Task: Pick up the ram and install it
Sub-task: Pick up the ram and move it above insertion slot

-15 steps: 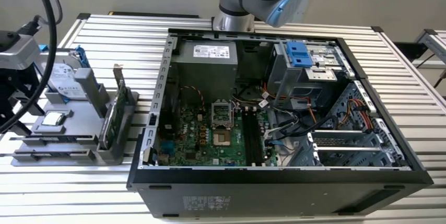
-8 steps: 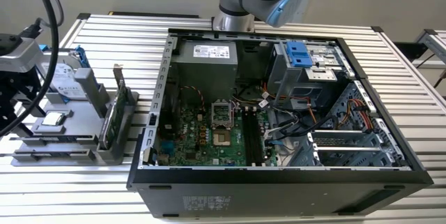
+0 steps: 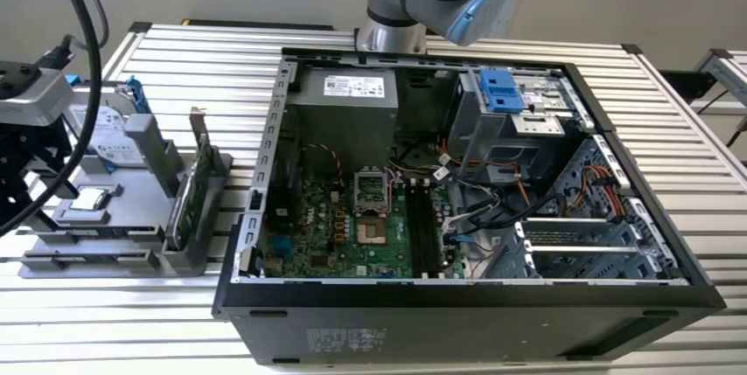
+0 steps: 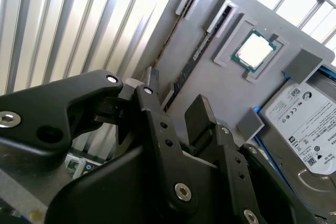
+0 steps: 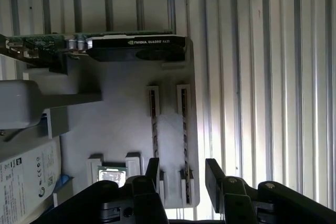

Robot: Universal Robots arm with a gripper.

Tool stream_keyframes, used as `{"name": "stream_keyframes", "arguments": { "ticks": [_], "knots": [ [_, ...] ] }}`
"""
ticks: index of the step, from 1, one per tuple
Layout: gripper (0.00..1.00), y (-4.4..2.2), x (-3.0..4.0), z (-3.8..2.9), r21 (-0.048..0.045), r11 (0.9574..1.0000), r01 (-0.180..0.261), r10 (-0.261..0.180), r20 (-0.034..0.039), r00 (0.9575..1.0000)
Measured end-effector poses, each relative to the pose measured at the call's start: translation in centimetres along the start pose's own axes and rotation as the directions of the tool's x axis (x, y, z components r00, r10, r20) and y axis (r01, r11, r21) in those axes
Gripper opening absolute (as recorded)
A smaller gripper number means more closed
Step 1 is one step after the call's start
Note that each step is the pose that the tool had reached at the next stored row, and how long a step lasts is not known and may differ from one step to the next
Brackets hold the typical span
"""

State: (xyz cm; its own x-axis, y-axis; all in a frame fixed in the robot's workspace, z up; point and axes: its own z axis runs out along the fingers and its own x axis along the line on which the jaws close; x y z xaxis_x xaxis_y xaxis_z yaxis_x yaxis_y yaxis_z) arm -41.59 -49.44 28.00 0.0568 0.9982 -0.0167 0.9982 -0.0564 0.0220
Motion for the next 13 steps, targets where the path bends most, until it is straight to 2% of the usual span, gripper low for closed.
{"name": "stream_keyframes", "arguments": {
  "ticks": [13],
  "knots": [
    [1.00,-0.02,0.01,0.59,0.0000,1.0000,0.000,0.000,0.0000,1.0000]
  ]
}}
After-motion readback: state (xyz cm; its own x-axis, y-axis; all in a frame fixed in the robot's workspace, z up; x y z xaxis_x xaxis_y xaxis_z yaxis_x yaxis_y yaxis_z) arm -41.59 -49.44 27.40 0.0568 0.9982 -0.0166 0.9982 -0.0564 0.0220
